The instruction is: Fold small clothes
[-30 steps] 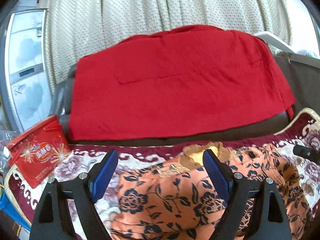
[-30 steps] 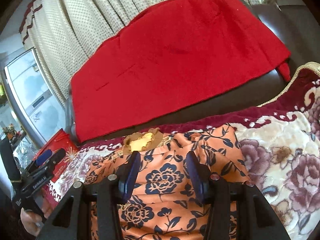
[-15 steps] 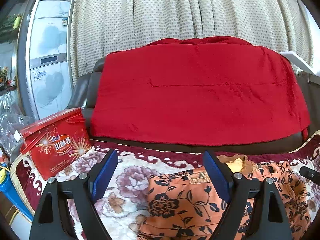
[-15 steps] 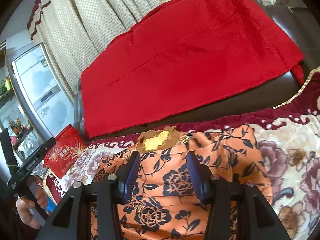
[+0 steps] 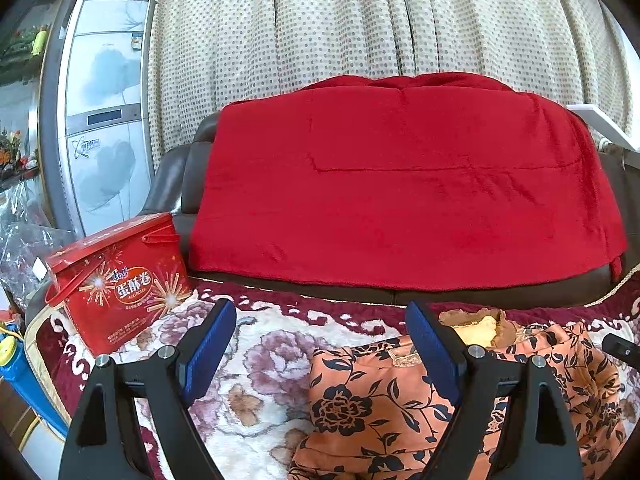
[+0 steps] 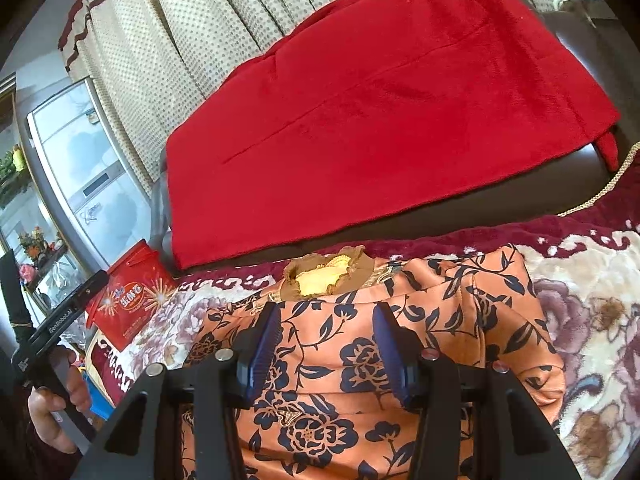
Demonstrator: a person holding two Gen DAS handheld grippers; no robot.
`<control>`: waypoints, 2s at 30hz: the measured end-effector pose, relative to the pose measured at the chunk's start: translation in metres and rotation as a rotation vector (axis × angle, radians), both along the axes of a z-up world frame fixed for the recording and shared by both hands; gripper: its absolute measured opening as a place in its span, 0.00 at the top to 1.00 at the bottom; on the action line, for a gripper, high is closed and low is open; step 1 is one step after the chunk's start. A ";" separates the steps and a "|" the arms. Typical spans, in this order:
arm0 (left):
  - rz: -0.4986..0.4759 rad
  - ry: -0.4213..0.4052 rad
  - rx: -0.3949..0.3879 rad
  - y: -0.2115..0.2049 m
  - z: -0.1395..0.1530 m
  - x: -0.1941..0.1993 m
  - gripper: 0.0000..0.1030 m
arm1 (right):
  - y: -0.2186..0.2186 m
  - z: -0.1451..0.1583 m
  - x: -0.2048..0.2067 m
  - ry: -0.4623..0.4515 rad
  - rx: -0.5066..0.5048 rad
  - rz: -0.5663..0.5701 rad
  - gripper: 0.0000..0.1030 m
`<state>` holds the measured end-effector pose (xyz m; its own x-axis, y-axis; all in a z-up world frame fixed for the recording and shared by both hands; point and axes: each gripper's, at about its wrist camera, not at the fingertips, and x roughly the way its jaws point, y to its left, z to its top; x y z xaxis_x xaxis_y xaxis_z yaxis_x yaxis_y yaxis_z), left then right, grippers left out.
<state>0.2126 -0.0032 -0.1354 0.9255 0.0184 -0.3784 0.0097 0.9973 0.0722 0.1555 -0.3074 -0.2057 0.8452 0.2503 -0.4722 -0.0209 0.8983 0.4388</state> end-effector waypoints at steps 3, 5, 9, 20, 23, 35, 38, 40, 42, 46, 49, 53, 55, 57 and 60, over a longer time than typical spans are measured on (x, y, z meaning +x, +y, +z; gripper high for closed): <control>-0.001 0.001 0.003 -0.001 0.000 0.000 0.16 | -0.003 0.001 -0.001 -0.001 0.002 -0.004 0.50; 0.001 0.000 0.005 -0.001 0.000 0.000 0.16 | -0.004 0.001 -0.002 -0.003 0.005 -0.006 0.50; 0.005 -0.005 0.002 0.001 0.000 -0.001 0.16 | -0.004 0.002 -0.004 -0.008 0.004 -0.006 0.50; 0.017 -0.005 0.000 0.006 0.001 0.001 0.16 | -0.002 0.002 -0.003 -0.005 0.002 -0.007 0.50; 0.013 -0.003 0.000 0.006 0.000 0.001 0.16 | -0.002 0.002 -0.003 -0.004 0.001 -0.008 0.50; 0.022 0.005 0.003 0.008 0.000 0.003 0.16 | 0.000 0.000 -0.001 0.002 -0.002 -0.003 0.50; 0.028 0.003 0.001 0.011 0.000 0.003 0.16 | 0.001 -0.001 0.000 0.003 -0.001 -0.003 0.50; 0.032 0.001 0.000 0.013 0.000 0.003 0.16 | 0.002 -0.001 0.000 0.006 -0.001 -0.002 0.50; 0.034 0.004 0.001 0.014 -0.001 0.004 0.16 | 0.004 -0.003 0.003 0.016 -0.006 0.000 0.50; 0.035 0.031 0.020 0.013 -0.011 0.010 0.16 | 0.006 -0.014 0.012 0.080 -0.021 -0.008 0.46; 0.024 0.096 0.052 0.006 -0.032 0.024 0.12 | 0.004 -0.036 0.026 0.185 -0.060 -0.023 0.46; -0.073 0.441 0.035 -0.010 -0.101 0.068 0.12 | -0.010 -0.076 0.044 0.374 -0.029 -0.020 0.46; -0.080 0.606 0.056 -0.016 -0.139 0.082 0.12 | -0.018 -0.077 0.038 0.351 0.005 -0.016 0.46; -0.070 0.645 0.058 -0.015 -0.152 0.081 0.12 | -0.027 -0.061 0.021 0.307 -0.003 -0.038 0.46; -0.053 0.583 0.040 0.000 -0.138 0.069 0.12 | -0.048 -0.031 -0.020 0.172 -0.026 -0.076 0.37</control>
